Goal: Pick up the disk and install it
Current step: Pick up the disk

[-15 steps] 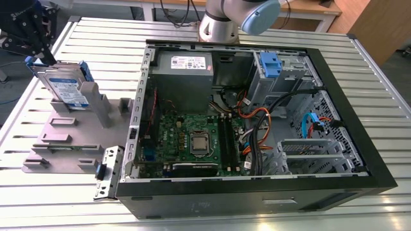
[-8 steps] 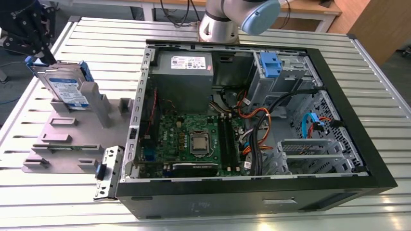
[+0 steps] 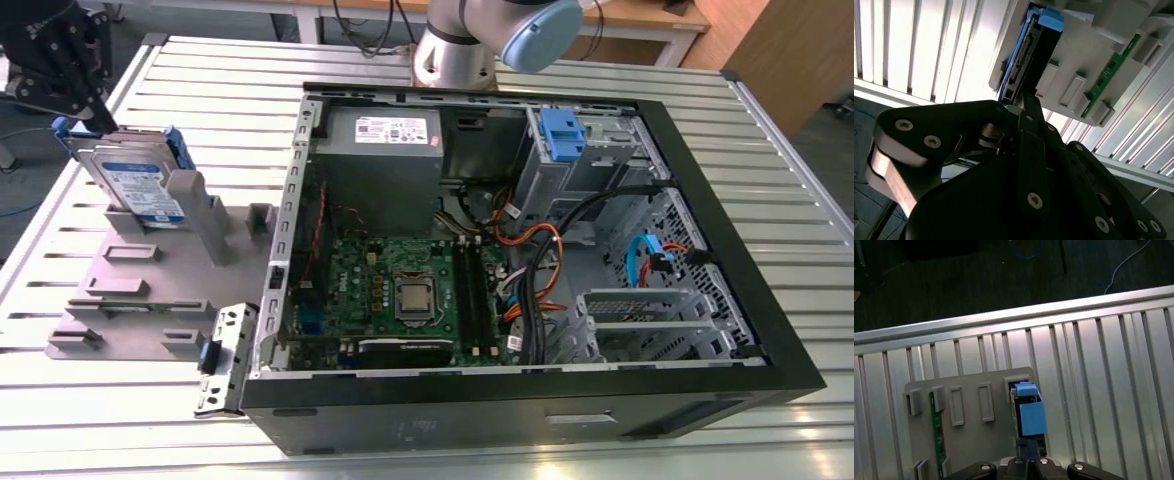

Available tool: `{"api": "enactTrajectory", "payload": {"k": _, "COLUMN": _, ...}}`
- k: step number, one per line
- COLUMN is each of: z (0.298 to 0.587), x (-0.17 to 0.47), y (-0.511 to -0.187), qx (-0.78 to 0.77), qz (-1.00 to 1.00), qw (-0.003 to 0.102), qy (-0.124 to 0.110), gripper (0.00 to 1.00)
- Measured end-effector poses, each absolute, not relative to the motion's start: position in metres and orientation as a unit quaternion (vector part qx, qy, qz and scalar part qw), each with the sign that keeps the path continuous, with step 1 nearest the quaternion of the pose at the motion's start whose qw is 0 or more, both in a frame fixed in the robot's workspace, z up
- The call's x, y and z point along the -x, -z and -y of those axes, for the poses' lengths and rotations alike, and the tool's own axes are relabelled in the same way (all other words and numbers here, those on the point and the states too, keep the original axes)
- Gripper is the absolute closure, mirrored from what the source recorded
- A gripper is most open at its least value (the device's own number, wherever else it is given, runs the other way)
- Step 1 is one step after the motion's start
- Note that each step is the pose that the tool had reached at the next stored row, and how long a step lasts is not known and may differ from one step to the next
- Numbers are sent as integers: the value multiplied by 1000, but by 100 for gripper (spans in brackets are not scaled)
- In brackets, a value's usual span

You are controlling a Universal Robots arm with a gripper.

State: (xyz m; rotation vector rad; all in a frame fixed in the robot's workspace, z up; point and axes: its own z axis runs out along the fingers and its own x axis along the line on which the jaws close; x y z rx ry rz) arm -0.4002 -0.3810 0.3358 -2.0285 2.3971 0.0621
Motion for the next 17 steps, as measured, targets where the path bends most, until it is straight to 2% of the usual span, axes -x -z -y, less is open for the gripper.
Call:
{"api": "enactTrajectory", "payload": {"k": 6, "z": 381, "x": 400, "y": -336, "qx": 664, "qz": -748, "qw": 2, "qy": -19, "gripper": 89}}
{"api": "enactTrajectory", "payload": {"k": 11, "z": 381, "x": 400, "y": -335, "qx": 672, "qz": -740, "qw": 10, "qy": -11, "gripper": 89}}
{"api": "enactTrajectory", "payload": {"k": 17, "z": 381, "x": 400, "y": -334, "qx": 667, "qz": -745, "qw": 12, "qy": -11, "gripper": 89}}
